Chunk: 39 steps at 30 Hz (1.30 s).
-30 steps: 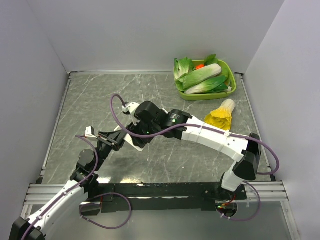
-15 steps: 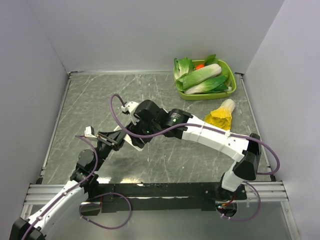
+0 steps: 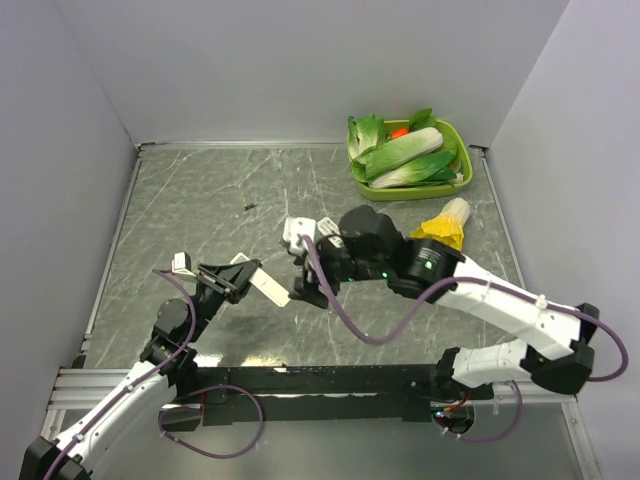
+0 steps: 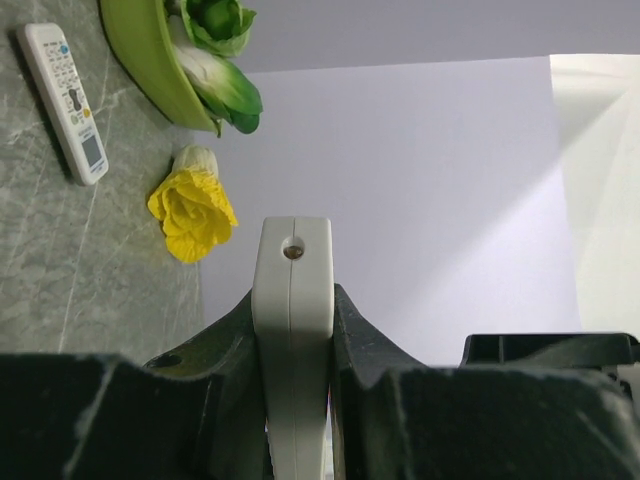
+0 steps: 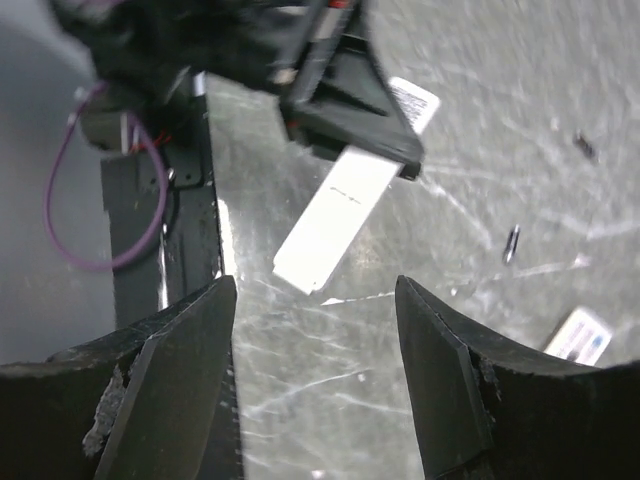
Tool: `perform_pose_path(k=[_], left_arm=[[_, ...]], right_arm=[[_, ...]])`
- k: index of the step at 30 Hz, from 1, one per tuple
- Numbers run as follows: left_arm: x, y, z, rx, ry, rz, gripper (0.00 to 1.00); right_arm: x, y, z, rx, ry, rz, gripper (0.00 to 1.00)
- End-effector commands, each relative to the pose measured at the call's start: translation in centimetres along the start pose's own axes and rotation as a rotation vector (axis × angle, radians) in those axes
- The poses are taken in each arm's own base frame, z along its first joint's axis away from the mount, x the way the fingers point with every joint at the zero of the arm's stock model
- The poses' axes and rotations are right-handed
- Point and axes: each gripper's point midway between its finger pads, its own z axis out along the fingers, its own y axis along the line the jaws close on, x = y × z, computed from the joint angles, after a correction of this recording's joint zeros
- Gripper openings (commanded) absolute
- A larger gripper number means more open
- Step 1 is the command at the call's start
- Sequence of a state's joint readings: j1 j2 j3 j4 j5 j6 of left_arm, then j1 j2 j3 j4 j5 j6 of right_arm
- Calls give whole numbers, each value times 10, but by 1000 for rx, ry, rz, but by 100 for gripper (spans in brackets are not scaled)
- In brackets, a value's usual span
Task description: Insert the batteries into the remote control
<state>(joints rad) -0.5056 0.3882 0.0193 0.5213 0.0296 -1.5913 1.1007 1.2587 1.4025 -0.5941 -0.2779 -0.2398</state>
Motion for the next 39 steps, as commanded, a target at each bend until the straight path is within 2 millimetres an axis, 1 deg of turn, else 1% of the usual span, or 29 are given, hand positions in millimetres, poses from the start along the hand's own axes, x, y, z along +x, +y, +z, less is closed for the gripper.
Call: perform_pose_path(k=[1, 2, 3, 5, 6, 8, 11, 13, 18, 19, 27, 32, 39], left_arm=[[9, 40, -9, -89, 47, 3, 3], [10, 40, -9, -87, 53, 5, 3], [11, 38, -9, -84, 59, 5, 3], [14, 37, -9, -85, 76, 5, 3], [15, 34, -8, -81, 82, 5, 4], [19, 30, -8, -75, 105, 5, 3], [21, 27, -7, -80, 120, 5, 4], [22, 30, -7, -91, 124, 7, 4], [20, 24, -7, -73, 112, -4, 4], [20, 24, -7, -73, 112, -5, 4], [21, 19, -7, -54, 121, -11, 4], [22, 19, -7, -51, 124, -15, 4], [21, 13, -8, -33, 120, -21, 4]], right_arm=[[1, 22, -8, -124, -124, -263, 73], [-3, 26, -8, -144, -170, -331, 73], [7, 29, -5, -157, -168, -351, 73], [8, 34, -7, -181, -199, -424, 74], [12, 37, -5, -195, -202, -451, 75], [20, 40, 2, -222, -198, -522, 75], [25, 45, 11, -251, -187, -595, 75], [28, 47, 19, -255, -173, -635, 75], [34, 44, 31, -243, -132, -673, 75], [40, 44, 35, -248, -109, -676, 75], [52, 44, 50, -262, -42, -684, 75], [58, 38, 56, -240, -11, -688, 74], [68, 37, 62, -241, 14, -685, 73]])
